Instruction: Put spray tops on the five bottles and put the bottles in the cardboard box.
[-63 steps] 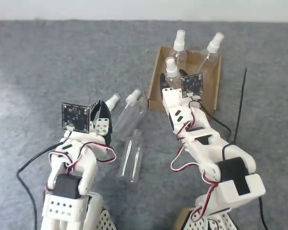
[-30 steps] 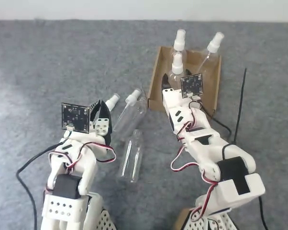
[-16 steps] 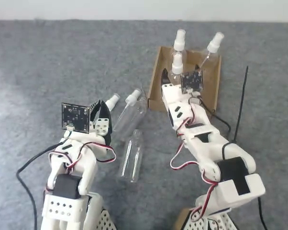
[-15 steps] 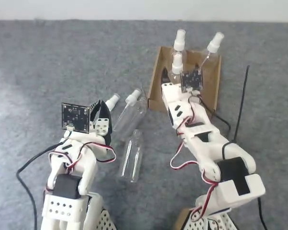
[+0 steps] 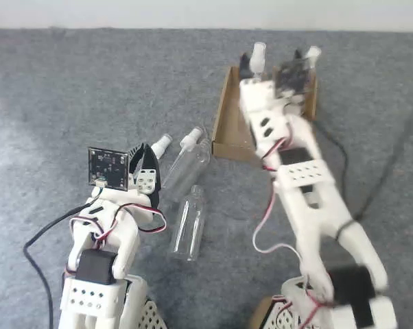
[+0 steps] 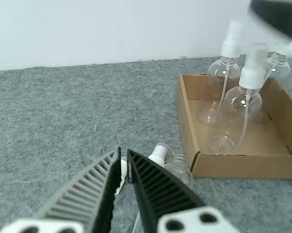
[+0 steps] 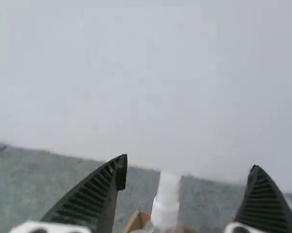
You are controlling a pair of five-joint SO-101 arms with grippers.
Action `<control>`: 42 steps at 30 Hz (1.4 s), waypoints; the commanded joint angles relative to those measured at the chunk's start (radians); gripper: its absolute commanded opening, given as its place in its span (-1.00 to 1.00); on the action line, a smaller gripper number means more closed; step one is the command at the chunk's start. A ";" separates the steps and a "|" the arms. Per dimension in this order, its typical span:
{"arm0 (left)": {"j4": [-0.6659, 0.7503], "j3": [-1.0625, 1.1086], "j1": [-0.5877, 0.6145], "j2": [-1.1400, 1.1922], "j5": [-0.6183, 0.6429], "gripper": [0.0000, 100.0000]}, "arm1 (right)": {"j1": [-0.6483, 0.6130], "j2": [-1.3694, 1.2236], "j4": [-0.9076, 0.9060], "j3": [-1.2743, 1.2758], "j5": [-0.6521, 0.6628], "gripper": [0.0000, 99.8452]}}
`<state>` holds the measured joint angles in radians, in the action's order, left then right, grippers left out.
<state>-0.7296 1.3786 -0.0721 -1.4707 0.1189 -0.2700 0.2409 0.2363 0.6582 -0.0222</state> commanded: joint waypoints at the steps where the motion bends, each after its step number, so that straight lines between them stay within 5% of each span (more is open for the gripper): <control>1: 0.034 -0.008 0.003 -0.014 -0.003 -0.97 | 0.030 0.285 -0.285 -0.141 0.009 -0.34; 7: 0.034 -0.015 0.018 -0.015 -0.003 -0.97 | -0.159 0.506 -0.832 -0.130 -0.020 -0.34; 12: 0.034 -0.085 0.189 -0.008 -0.005 -0.97 | -0.358 0.533 -1.052 -0.054 -0.247 -0.34; 19: 0.009 -0.124 0.509 0.018 -0.187 -0.97 | -0.625 0.460 -0.963 0.118 -0.368 -0.34; 25: 0.012 -0.243 0.678 0.244 -0.288 -0.97 | -0.713 0.266 -0.934 0.123 -0.552 -0.34; 42: 0.008 -0.496 0.707 0.575 -0.354 -0.97 | -0.710 -0.035 -0.934 0.106 -0.761 -0.34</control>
<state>-0.7296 0.9505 0.6368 -0.8999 -0.2294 -0.9774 0.2348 -0.7181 0.7933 -0.7557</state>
